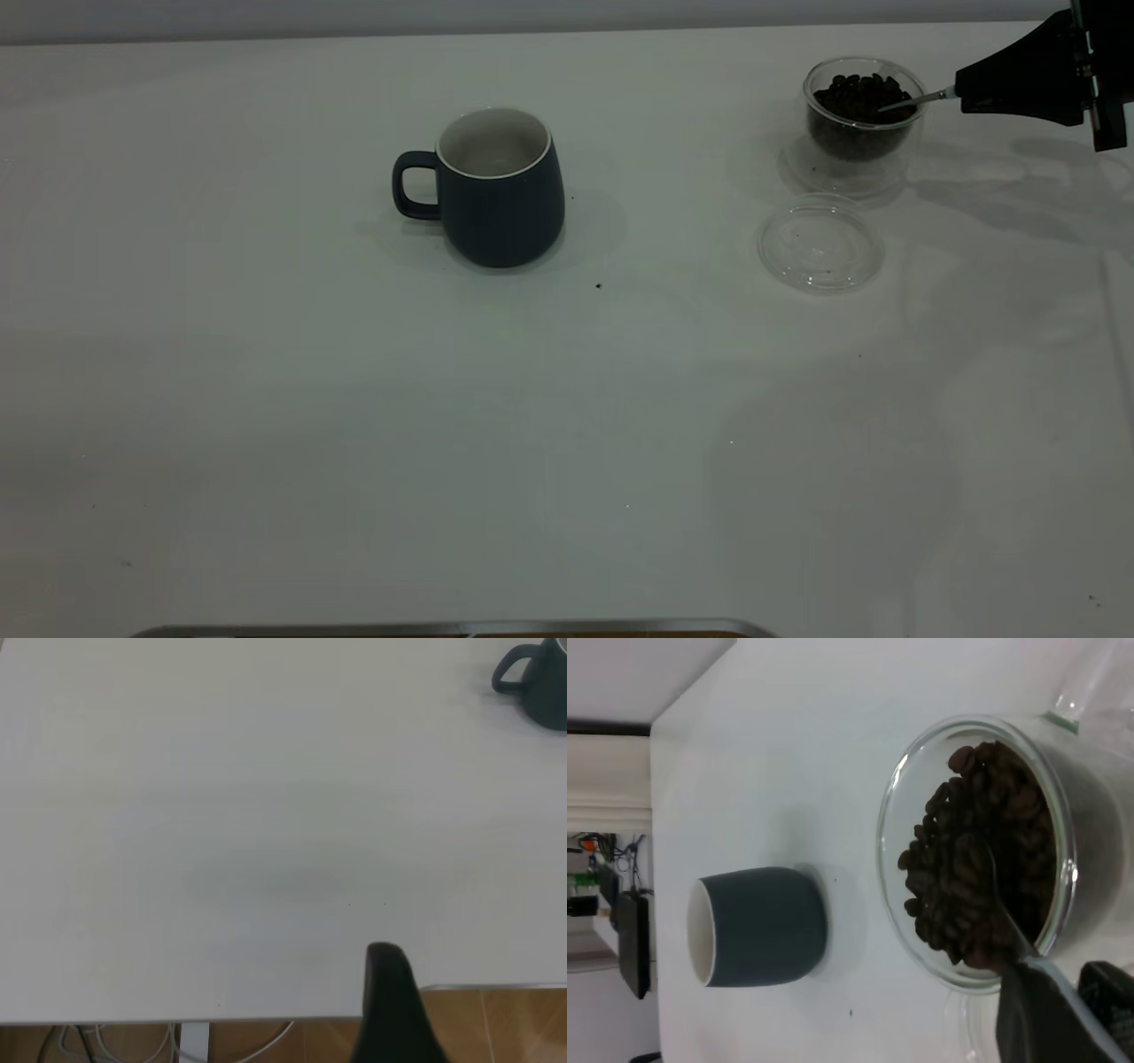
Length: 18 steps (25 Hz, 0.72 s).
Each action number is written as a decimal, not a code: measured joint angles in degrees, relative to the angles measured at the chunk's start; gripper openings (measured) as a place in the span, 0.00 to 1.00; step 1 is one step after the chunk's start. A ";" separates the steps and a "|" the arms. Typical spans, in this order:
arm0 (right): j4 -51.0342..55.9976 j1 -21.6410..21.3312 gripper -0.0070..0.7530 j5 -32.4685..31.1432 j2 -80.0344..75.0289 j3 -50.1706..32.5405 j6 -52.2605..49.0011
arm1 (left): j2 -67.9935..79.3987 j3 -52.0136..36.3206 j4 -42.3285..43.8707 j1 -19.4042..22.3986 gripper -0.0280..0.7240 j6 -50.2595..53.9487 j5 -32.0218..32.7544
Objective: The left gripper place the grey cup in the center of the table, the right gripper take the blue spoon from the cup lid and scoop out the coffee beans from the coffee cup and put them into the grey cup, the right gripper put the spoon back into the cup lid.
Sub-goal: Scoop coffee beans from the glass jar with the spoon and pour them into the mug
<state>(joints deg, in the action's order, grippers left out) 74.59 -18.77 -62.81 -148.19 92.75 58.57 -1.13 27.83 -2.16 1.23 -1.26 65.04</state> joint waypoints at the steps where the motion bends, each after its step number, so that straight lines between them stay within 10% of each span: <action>1: -0.02 -0.05 0.14 -0.36 0.00 0.00 -0.25 | 0.00 0.00 0.00 0.00 0.78 0.00 0.00; 18: -1.45 -2.84 0.14 -3.03 1.20 0.06 -1.18 | 0.00 0.00 0.00 0.00 0.78 -0.06 0.00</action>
<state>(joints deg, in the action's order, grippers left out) 73.14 -21.61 -65.85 -146.99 92.81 57.39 -1.13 27.83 -2.16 1.23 -1.31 65.04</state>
